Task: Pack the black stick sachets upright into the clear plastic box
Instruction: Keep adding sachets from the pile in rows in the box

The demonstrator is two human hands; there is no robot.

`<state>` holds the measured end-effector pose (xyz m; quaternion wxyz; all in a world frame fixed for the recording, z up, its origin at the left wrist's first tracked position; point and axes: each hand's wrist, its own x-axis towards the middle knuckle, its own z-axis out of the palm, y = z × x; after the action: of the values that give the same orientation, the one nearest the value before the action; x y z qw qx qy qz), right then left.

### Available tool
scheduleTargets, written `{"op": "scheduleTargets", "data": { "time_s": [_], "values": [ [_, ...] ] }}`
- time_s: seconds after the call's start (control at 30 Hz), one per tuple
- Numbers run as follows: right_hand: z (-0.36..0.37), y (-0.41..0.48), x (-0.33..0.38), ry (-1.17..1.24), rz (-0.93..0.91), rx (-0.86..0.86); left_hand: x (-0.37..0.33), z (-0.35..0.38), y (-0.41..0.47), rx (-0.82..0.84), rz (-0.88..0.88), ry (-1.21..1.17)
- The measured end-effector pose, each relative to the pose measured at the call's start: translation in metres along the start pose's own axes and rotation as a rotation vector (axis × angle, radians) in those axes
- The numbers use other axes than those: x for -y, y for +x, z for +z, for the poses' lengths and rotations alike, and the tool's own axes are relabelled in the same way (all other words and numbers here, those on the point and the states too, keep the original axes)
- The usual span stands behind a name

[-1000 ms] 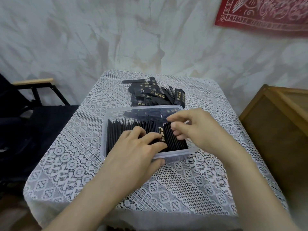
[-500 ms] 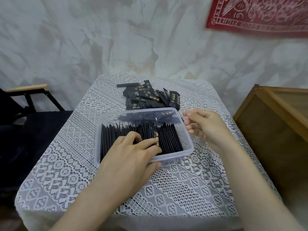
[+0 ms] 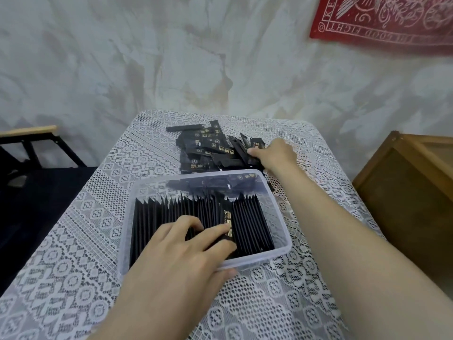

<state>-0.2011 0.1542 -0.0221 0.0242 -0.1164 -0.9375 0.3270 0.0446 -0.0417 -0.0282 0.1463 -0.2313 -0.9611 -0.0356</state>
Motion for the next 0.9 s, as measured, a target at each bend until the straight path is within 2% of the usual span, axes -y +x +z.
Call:
{"op": "scheduleTargets", "data": {
  "time_s": [0.13, 0.43, 0.67, 0.77, 0.9],
  "values": [
    [0.003, 0.013, 0.004, 0.095, 0.035, 0.1, 0.0, 0.001, 0.0, 0.006, -0.004, -0.018],
    [-0.013, 0.012, -0.007, 0.18, -0.018, 0.142, -0.001, -0.004, -0.002, 0.064, -0.018, 0.0],
    [-0.034, 0.004, -0.023, 0.169, 0.008, 0.374, 0.0, -0.004, -0.001, 0.076, -0.016, -0.004],
    [-0.032, 0.003, -0.026, 0.197, -0.012, 0.307, 0.001, -0.004, 0.0, 0.08, -0.012, -0.008],
    [-0.022, 0.004, -0.018, 0.107, -0.035, 0.249, 0.0, -0.004, 0.0, 0.078, -0.007, -0.007]
  ]
}}
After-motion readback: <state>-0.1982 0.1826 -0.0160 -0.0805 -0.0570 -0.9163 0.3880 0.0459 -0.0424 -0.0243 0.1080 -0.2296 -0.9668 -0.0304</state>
